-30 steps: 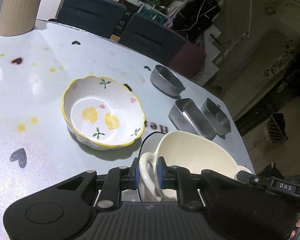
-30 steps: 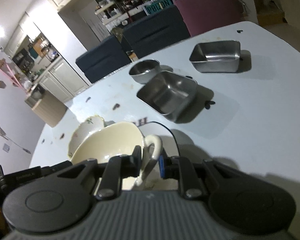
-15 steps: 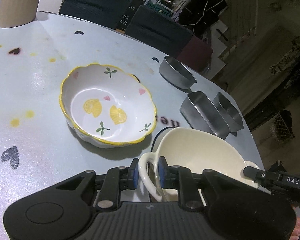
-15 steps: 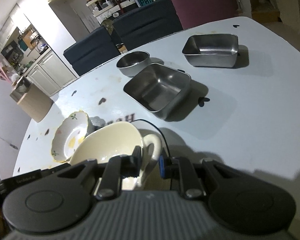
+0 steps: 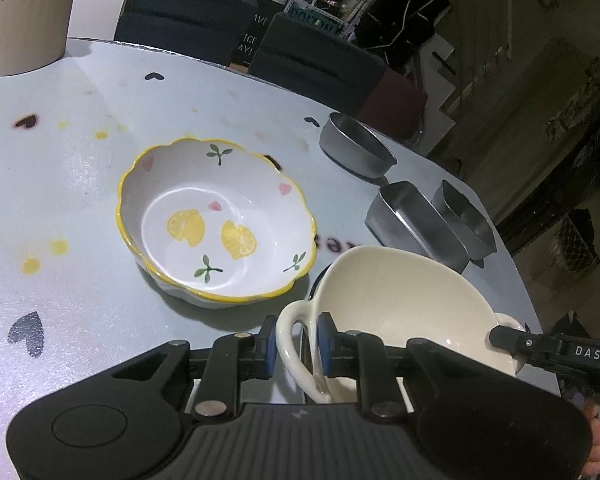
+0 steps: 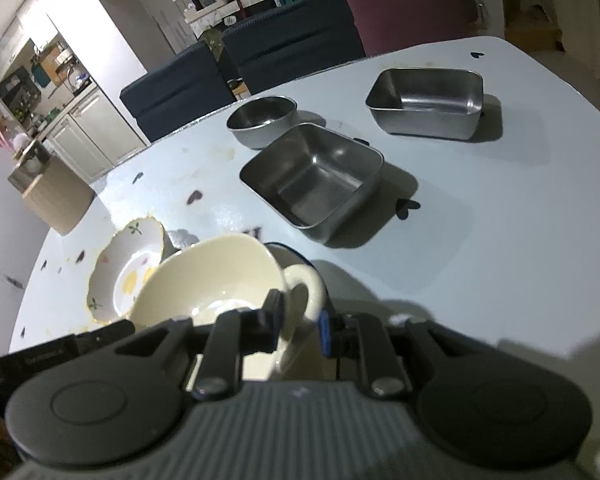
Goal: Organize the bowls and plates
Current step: 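Lower the cream bowl beside the yellow-rimmed bowl and open both grippers, then move both grippers to the rim of the yellow-rimmed lemon bowl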
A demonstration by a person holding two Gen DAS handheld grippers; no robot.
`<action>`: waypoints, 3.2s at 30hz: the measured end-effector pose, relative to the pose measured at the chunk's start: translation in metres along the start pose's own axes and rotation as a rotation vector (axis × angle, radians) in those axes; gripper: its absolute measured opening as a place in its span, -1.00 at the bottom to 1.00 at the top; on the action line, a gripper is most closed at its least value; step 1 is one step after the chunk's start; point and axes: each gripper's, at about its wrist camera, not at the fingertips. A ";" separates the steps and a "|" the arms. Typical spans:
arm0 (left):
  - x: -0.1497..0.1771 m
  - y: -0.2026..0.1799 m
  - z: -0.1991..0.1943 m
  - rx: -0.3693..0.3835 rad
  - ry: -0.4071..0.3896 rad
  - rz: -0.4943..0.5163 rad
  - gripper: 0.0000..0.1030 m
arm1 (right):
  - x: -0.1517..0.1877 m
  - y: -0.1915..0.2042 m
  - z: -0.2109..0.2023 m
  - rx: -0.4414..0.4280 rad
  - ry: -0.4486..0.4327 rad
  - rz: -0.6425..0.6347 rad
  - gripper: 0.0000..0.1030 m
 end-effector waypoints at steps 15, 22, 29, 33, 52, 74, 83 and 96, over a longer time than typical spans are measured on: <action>0.000 -0.012 -0.002 -0.038 0.029 0.097 -0.53 | -0.003 0.002 0.007 0.031 0.051 -0.045 -0.50; -0.001 -0.020 -0.002 -0.061 0.041 0.155 -0.50 | -0.005 0.000 0.011 0.043 0.076 -0.049 -0.47; 0.001 -0.025 -0.003 -0.061 0.048 0.193 -0.50 | -0.007 0.002 0.015 0.066 0.095 -0.075 -0.41; 0.001 -0.029 -0.004 -0.062 0.047 0.203 -0.50 | -0.004 0.004 0.021 0.122 0.110 -0.124 -0.31; 0.000 -0.028 -0.005 -0.048 0.086 0.211 -0.04 | -0.005 0.001 0.023 0.113 0.107 -0.116 -0.22; -0.005 -0.029 -0.016 -0.050 0.066 0.199 1.00 | 0.003 0.009 0.007 0.144 0.081 -0.187 0.99; -0.029 -0.016 -0.042 -0.032 0.004 0.137 1.00 | -0.016 0.040 -0.006 0.106 -0.001 -0.190 0.99; -0.078 0.030 -0.059 -0.118 -0.090 0.064 1.00 | -0.060 0.099 0.036 -0.005 -0.045 -0.178 1.00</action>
Point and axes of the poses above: each gripper's, at about its wrist camera, not at the fingertips, and z roughly the way its jaws point, y to its left, x to its underside, and after that the axes turned 3 degrees about -x, right-handed
